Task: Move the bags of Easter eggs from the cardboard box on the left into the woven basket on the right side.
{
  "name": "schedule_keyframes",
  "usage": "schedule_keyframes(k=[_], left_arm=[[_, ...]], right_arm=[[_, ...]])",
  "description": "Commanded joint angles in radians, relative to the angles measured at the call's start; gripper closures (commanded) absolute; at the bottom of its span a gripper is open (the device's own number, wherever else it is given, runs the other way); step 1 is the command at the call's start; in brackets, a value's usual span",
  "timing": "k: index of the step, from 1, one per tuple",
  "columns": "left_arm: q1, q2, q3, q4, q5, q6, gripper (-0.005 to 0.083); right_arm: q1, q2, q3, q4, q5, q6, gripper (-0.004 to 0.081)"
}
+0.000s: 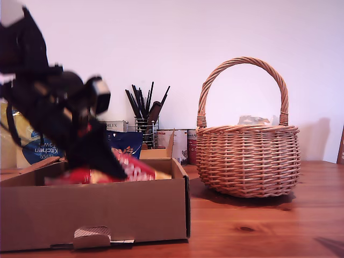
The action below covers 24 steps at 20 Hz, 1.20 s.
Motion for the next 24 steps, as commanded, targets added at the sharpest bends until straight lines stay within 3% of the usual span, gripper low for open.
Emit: schedule_keyframes(k=[1, 5, 8, 10, 16, 19, 24], left_arm=[[-0.003, -0.076, 0.037, -0.021, 0.013, 0.003, 0.0756], [-0.020, -0.183, 0.068, 0.024, 0.063, -0.093, 0.0756], [-0.097, -0.198, 0.068, 0.179, 0.063, -0.206, 0.0793], [-0.177, -0.186, 0.068, 0.309, 0.012, -0.255, 0.0795], [-0.399, -0.162, 0.068, 0.710, -0.455, -0.397, 0.0795], [-0.452, -0.103, 0.068, 0.879, -0.619, -0.491, 0.0795], [-0.489, 0.028, 0.068, 1.095, -0.869, -0.493, 0.0795]], right_arm=[[0.004, 0.000, 0.011, 0.005, 0.000, -0.003, 0.0783], [0.004, 0.000, 0.011, 0.005, 0.000, -0.003, 0.0783], [0.004, 0.000, 0.011, 0.005, 0.000, -0.003, 0.0783], [0.004, 0.000, 0.011, 0.005, 0.000, -0.003, 0.0783], [0.004, 0.000, 0.011, 0.002, 0.000, -0.003, 0.0783], [0.004, -0.001, 0.011, 0.006, 0.000, -0.003, 0.0783], [0.004, -0.001, 0.011, 0.006, 0.000, -0.003, 0.0783]])
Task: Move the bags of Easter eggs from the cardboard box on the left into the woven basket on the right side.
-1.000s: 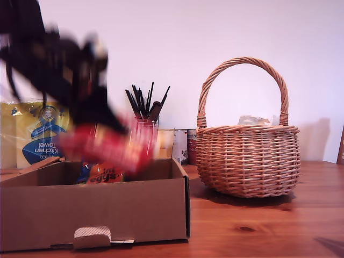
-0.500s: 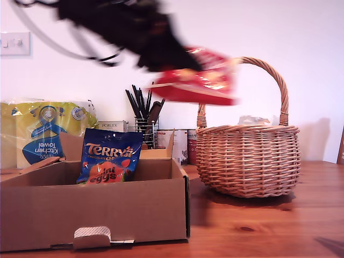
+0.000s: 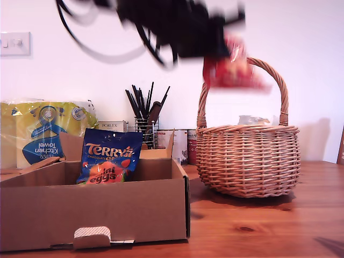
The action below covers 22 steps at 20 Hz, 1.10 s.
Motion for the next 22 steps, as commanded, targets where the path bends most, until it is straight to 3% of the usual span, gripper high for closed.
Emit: schedule_keyframes(k=[1, 6, 11, 18, 22], left_arm=[[-0.011, 0.036, -0.009, 0.076, -0.061, 0.005, 0.0795], [-0.027, 0.141, 0.030, 0.186, -0.188, 0.098, 0.0795], [-0.048, 0.261, 0.090, 0.174, -0.202, 0.203, 0.0795], [-0.050, 0.312, 0.102, 0.008, -0.203, 0.260, 0.0795], [-0.048, 0.308, 0.109, -0.117, -0.255, 0.319, 0.0795]], right_arm=[[0.004, -0.001, 0.011, 0.005, 0.000, -0.003, 0.0783], [0.004, -0.001, 0.011, 0.005, 0.000, -0.003, 0.0783], [0.004, -0.001, 0.011, 0.005, -0.001, -0.003, 0.0783], [0.004, -0.001, 0.011, 0.005, -0.001, -0.003, 0.0783], [0.004, -0.001, 0.011, 0.004, -0.003, -0.003, 0.0783]])
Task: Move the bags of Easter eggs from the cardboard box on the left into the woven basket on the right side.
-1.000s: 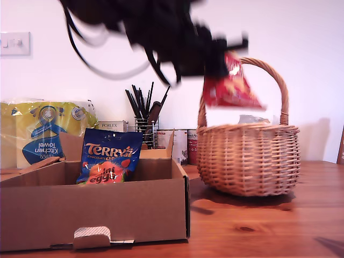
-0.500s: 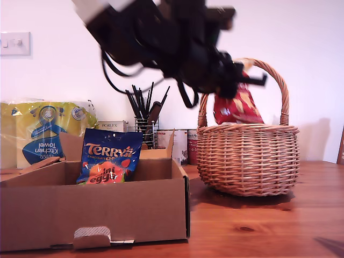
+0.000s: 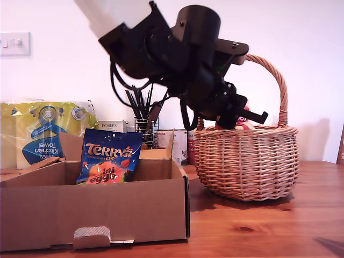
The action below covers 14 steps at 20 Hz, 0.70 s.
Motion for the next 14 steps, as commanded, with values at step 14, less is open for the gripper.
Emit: schedule_keyframes(k=[14], left_arm=[[0.036, -0.121, -0.029, -0.248, 0.120, -0.016, 0.0679]], right_arm=[[0.005, -0.001, 0.011, 0.003, -0.010, -0.004, 0.0783]])
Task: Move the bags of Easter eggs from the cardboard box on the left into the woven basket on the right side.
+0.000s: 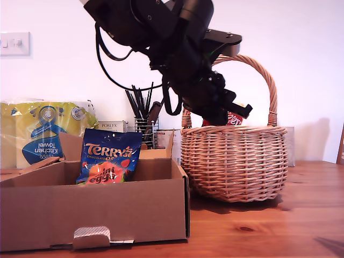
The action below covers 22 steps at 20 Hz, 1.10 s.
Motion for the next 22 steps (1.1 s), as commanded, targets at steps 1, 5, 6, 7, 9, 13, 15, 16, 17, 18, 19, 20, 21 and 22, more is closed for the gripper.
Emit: schedule_keyframes(k=[1, 5, 6, 7, 9, 13, 15, 16, 17, 18, 19, 20, 21, 22], left_arm=[[0.004, -0.009, -0.019, 0.021, 0.014, -0.034, 0.0565], [0.004, -0.009, -0.019, 0.121, 0.025, -0.032, 0.0376], [0.004, -0.010, -0.017, 0.134, 0.033, -0.025, 0.0376], [0.004, -0.010, -0.014, 0.136, 0.035, -0.024, 0.0375], [0.004, -0.010, -0.007, 0.135, 0.025, -0.024, 0.0376], [0.004, -0.010, 0.014, 0.142, -0.056, 0.005, 0.0377], [0.004, -0.010, 0.031, 0.125, -0.083, 0.014, 0.0380], [0.003, -0.010, 0.035, 0.104, -0.083, 0.021, 0.0379], [-0.001, -0.010, 0.038, 0.082, -0.082, 0.021, 0.0379], [-0.009, -0.010, 0.040, 0.055, -0.078, 0.020, 0.0379], [-0.019, -0.010, 0.043, 0.034, -0.079, 0.020, 0.0380], [-0.027, -0.016, 0.045, 0.013, -0.078, 0.021, 0.0387], [-0.034, -0.023, 0.046, -0.019, -0.071, 0.021, 0.0426], [-0.043, -0.035, 0.048, -0.064, -0.055, 0.020, 0.0494]], right_arm=[[0.005, -0.001, 0.011, 0.004, -0.007, -0.004, 0.0783], [0.005, -0.001, 0.011, 0.004, -0.008, -0.004, 0.0783], [0.005, -0.001, 0.011, 0.004, -0.008, -0.004, 0.0783], [0.005, -0.001, 0.011, 0.004, -0.008, -0.004, 0.0783], [0.005, -0.001, 0.011, 0.004, -0.008, -0.004, 0.0783], [0.005, -0.001, 0.011, 0.004, -0.008, -0.004, 0.0783], [0.005, -0.001, 0.011, 0.005, -0.008, -0.003, 0.0783], [0.005, -0.001, 0.011, 0.005, -0.008, -0.003, 0.0783], [0.005, -0.001, 0.011, 0.004, -0.010, -0.003, 0.0783], [0.005, -0.001, 0.011, 0.005, -0.019, -0.003, 0.0783], [0.005, -0.001, 0.011, 0.004, -0.026, -0.003, 0.0783], [0.005, -0.001, 0.011, 0.005, -0.026, -0.004, 0.0783], [0.005, -0.001, 0.011, 0.005, -0.026, -0.004, 0.0783], [0.005, -0.001, 0.011, 0.005, -0.026, -0.004, 0.0783]])
